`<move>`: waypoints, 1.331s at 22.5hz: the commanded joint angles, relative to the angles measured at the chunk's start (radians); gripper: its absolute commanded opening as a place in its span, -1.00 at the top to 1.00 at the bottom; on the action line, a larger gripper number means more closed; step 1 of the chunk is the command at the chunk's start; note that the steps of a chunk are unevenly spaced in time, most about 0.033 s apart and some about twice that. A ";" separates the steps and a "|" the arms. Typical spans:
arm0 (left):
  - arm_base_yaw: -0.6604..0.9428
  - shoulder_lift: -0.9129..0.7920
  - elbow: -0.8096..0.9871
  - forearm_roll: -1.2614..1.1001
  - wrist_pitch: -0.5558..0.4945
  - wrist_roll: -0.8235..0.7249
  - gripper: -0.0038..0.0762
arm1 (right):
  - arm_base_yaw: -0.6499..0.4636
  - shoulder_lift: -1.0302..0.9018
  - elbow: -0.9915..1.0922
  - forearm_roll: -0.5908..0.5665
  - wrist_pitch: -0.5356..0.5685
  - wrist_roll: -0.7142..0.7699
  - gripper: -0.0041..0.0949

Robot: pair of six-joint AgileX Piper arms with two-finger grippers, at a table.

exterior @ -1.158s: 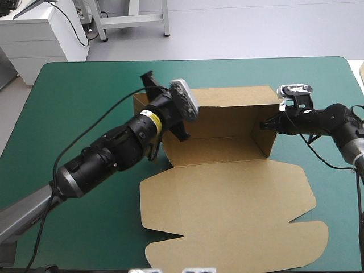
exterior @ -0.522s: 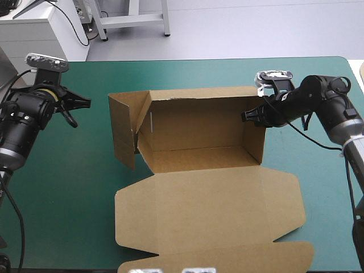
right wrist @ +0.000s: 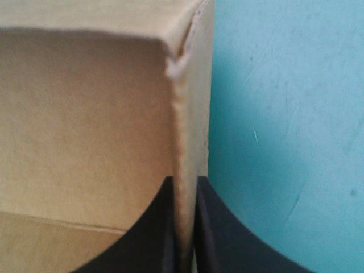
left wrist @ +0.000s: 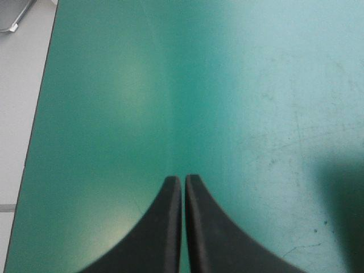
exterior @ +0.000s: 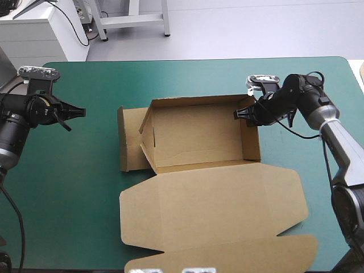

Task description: Fold the box

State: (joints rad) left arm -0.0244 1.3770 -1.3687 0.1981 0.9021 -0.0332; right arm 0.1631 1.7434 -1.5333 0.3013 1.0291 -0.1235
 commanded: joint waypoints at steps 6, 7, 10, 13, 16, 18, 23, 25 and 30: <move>0.000 -0.035 -0.034 0.005 0.016 0.033 0.90 | 0.001 0.000 -0.022 0.025 -0.145 -0.053 0.29; 0.000 -0.035 -0.034 0.005 0.016 0.033 0.90 | 0.001 0.000 -0.030 0.023 -0.140 -0.065 0.23; 0.000 -0.035 -0.034 0.005 0.032 0.033 0.91 | 0.000 0.000 -0.116 0.016 -0.064 -0.067 0.09; 0.000 -0.035 -0.034 0.005 0.038 0.033 0.91 | 0.000 0.000 -0.239 -0.059 0.038 -0.067 0.09; 0.000 -0.035 -0.034 0.005 0.038 0.033 0.91 | 0.000 0.000 -0.332 -0.124 0.167 -0.067 0.12; 0.000 -0.035 -0.034 0.000 0.038 0.033 0.91 | 0.000 0.003 -0.334 -0.116 0.192 -0.062 0.12; 0.000 -0.035 -0.034 -0.011 0.053 0.033 0.91 | 0.000 0.037 -0.334 -0.074 0.208 -0.032 0.13; 0.000 -0.035 -0.034 -0.033 0.083 0.033 0.92 | 0.000 0.071 -0.334 -0.070 0.211 -0.010 0.13; 0.000 -0.035 -0.034 -0.033 0.090 0.033 0.92 | 0.000 0.161 -0.334 -0.054 0.214 0.044 0.13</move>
State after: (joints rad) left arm -0.0244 1.3770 -1.3687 0.1609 1.0247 0.0000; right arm 0.1649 1.9194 -1.8343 0.2201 1.2419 -0.1014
